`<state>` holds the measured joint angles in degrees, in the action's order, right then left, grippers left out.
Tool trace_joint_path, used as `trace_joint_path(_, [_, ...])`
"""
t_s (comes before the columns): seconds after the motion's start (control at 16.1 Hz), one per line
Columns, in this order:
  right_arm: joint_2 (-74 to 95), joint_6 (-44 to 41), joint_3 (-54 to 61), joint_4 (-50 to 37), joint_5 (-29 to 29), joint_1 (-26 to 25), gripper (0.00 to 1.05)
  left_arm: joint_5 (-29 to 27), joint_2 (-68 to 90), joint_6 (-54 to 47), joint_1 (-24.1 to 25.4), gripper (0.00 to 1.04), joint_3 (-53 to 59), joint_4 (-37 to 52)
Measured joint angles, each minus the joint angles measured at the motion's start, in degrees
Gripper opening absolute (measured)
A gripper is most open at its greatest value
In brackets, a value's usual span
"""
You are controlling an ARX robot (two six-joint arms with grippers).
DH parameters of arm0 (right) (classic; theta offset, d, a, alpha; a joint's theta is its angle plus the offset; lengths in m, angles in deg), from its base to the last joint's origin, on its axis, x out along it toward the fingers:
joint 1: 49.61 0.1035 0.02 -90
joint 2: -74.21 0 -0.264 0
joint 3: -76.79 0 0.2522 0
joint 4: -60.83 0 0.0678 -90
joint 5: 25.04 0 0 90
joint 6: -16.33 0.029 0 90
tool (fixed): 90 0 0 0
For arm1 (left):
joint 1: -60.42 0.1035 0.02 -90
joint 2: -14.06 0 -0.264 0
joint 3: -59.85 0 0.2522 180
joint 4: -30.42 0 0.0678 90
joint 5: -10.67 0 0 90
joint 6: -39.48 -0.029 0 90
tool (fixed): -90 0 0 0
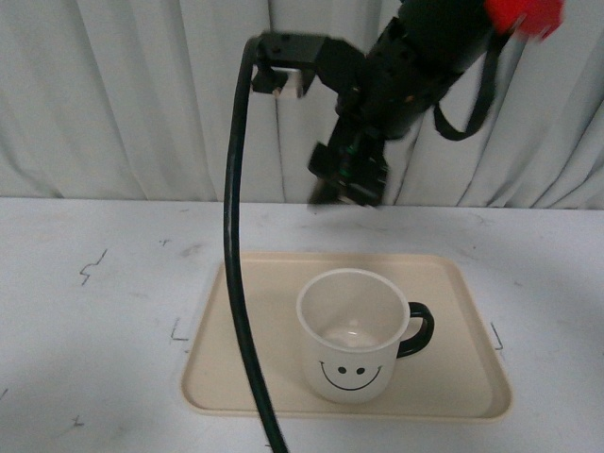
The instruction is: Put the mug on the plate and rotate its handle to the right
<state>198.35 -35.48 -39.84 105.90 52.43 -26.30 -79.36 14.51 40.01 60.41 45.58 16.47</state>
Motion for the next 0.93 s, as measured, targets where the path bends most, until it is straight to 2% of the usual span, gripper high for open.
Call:
trace_joint_path(0.06, [-5.64,10.73,13.35,-22.10,13.16,-0.07,0.62,0.17,0.00,-0.02,0.00,0.98,0.00,-0.02])
trace_joint_path(0.12, [-11.65,22.01,27.36,-40.41,23.21,-0.72,0.51,-0.13,0.00,0.00,0.00,0.98,0.00,-0.07])
trace_joint_path(0.19, [-16.63,32.13,38.97,-57.05,28.83,-2.97,0.40,-0.13,0.00,0.00,0.00,0.98,0.00,0.00])
trace_joint_path(0.25, [-21.99,41.05,49.81,-72.48,29.70,-6.27,0.27,-0.02,0.00,-0.02,0.00,0.98,0.00,-0.07])
trace_joint_path(0.37, [-29.57,48.02,64.19,-88.37,28.24,-9.62,0.05,0.02,0.00,0.00,0.00,0.98,0.00,-0.02])
trace_joint_path(0.43, [-32.59,49.44,70.12,-91.71,26.29,-9.92,0.02,0.02,0.00,0.00,0.00,0.98,0.00,-0.02])
trace_joint_path(0.56, [-37.44,50.40,78.18,-92.50,23.43,-11.74,0.02,0.00,0.00,0.00,0.00,0.98,0.00,-0.02])
trace_joint_path(0.87, [-49.07,50.97,91.47,-95.32,19.02,-16.57,0.02,0.02,0.00,0.00,0.00,0.98,0.00,-0.02])
trace_joint_path(0.93, [-51.17,50.97,93.96,-93.24,18.51,-17.49,0.02,0.00,0.00,0.00,0.00,0.98,0.00,-0.02])
